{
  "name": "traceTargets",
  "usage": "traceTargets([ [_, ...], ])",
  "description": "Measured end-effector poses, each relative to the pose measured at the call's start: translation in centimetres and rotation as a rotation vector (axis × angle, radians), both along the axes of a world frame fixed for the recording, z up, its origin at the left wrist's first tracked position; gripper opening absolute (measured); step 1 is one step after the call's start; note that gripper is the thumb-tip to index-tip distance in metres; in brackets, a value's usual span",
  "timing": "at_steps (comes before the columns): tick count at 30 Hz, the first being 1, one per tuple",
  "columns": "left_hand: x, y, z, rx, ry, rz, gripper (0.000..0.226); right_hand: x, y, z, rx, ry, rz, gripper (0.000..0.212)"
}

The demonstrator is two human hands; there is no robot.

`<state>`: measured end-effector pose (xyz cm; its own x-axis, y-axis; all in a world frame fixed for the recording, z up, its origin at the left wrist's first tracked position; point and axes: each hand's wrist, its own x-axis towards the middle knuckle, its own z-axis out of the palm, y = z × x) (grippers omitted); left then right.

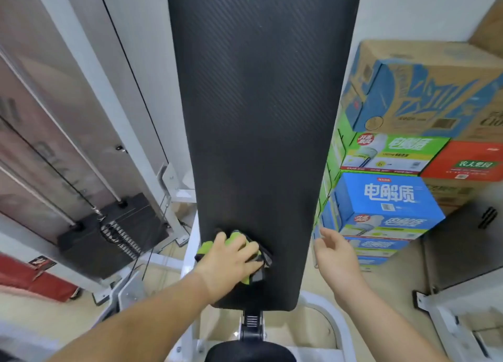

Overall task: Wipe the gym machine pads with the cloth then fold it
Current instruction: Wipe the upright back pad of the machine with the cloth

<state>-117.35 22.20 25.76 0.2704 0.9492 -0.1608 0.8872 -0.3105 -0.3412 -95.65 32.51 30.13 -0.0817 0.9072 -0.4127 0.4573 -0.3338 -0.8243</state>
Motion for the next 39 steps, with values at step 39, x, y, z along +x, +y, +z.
traceTargets([
  [39,-2.3,0.5,-7.8,0.925,-0.137,-0.178,0.061,-2.5,-0.6,-16.4,0.572,0.085,0.166,0.058],
])
